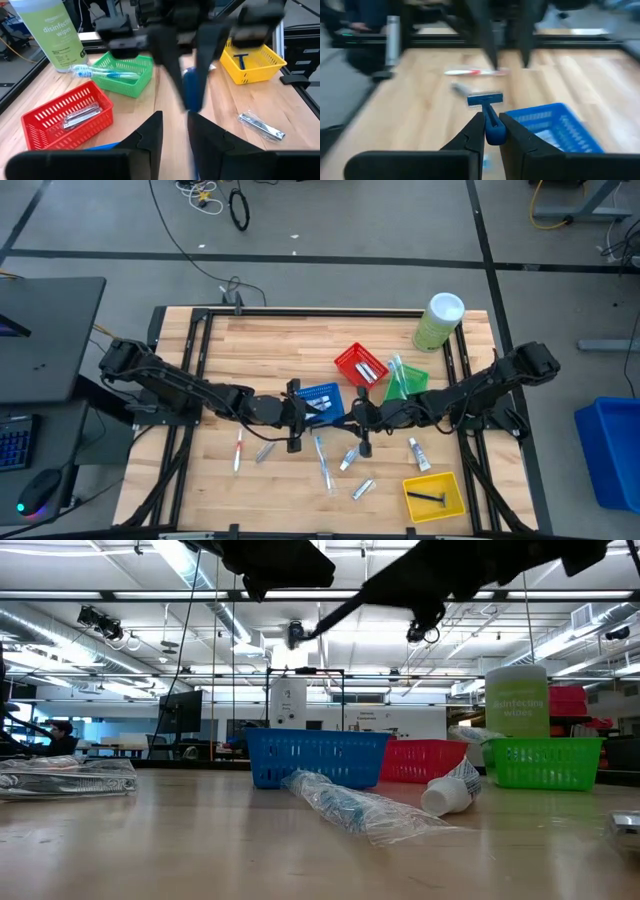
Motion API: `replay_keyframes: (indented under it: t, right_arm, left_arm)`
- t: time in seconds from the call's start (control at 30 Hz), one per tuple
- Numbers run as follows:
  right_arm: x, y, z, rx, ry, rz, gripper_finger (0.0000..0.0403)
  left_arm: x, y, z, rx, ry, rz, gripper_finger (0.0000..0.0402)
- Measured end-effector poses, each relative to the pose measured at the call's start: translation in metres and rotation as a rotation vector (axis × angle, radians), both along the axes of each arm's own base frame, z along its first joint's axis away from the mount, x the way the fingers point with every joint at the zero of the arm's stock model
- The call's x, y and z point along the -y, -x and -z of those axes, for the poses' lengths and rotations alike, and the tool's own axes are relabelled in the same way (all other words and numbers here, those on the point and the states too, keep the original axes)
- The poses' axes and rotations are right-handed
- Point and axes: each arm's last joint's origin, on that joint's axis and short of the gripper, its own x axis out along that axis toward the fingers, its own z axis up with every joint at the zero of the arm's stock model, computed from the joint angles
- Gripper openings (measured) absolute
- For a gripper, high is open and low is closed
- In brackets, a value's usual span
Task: Pick & Place Travel size toiletries
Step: Put the blue razor into the yellow bin
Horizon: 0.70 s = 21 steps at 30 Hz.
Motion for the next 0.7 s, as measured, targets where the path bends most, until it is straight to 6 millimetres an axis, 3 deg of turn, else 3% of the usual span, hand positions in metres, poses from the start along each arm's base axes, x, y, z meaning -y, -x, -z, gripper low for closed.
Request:
replay_keyframes:
  t: [0.23,0.37,0.5,0.7]
  right_arm:
    - [-0.007,0.033,-0.03,-0.142,-0.36,-0.352,0.0044]
    - [-0.016,0.058,-0.042,-0.275,-0.523,-0.457,0.0044]
    - [-0.032,0.08,-0.044,-0.402,-0.584,-0.51,0.0044]
    - [-0.062,0.11,-0.033,-0.577,-0.533,-0.549,0.0044]
  left_arm:
    - [0.0,0.0,0.0,-0.003,0.0,0.001,0.01]
    - [0.0,0.0,0.001,-0.006,0.0,0.002,0.01]
    - [0.0,0.0,0.001,-0.006,-0.001,0.002,0.01]
    - [0.0,0.0,0.001,-0.007,-0.001,0.002,0.01]
